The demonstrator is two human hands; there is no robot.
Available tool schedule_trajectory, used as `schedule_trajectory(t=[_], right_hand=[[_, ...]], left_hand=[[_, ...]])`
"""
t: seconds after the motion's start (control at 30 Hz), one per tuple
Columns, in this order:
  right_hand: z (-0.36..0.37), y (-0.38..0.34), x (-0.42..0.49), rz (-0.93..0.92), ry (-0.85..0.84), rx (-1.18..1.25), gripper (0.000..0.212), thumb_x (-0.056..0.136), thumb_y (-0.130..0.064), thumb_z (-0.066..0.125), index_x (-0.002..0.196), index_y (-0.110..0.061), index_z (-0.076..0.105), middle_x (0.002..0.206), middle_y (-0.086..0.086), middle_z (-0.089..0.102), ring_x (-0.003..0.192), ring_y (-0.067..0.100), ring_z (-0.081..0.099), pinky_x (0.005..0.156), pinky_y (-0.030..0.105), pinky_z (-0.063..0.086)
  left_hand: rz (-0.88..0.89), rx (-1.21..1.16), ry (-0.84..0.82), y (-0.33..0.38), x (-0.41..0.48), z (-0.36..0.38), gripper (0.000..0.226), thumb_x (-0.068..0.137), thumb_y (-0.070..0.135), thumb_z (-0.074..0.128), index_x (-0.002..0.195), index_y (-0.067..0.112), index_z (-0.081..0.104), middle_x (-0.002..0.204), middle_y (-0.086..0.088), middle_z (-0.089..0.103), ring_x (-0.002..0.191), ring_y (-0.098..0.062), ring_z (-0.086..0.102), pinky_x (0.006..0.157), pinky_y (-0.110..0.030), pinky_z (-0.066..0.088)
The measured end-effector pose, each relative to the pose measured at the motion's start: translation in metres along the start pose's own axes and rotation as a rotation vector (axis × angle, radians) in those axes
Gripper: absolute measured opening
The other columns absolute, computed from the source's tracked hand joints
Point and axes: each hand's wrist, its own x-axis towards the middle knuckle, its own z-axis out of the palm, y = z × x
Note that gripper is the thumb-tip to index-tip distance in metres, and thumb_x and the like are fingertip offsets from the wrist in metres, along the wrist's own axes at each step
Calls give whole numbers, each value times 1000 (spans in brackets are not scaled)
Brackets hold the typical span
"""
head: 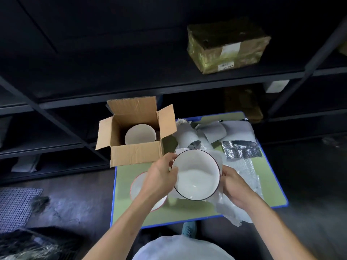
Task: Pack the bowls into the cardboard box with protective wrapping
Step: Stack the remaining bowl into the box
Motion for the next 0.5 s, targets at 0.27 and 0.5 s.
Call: schedule_trajectory(t=[0.27, 0.5], right_hand=[[-11, 1, -2, 154, -91, 408, 44, 73, -22, 73, 115, -9, 73, 116, 16, 70, 101, 31, 70, 81, 47, 57], [2, -15, -4, 150, -134, 538, 47, 92, -64, 47, 123, -36, 69, 121, 0, 71, 105, 22, 71, 74, 41, 59]], left_hand=[[-24, -87, -19, 5, -6, 11, 30, 94, 16, 52, 119, 32, 57, 94, 10, 65, 75, -16, 66, 70, -32, 54], [-15, -133, 24, 4, -12, 9, 26, 94, 37, 58, 120, 36, 59, 98, 9, 64, 79, -5, 64, 73, -26, 52]])
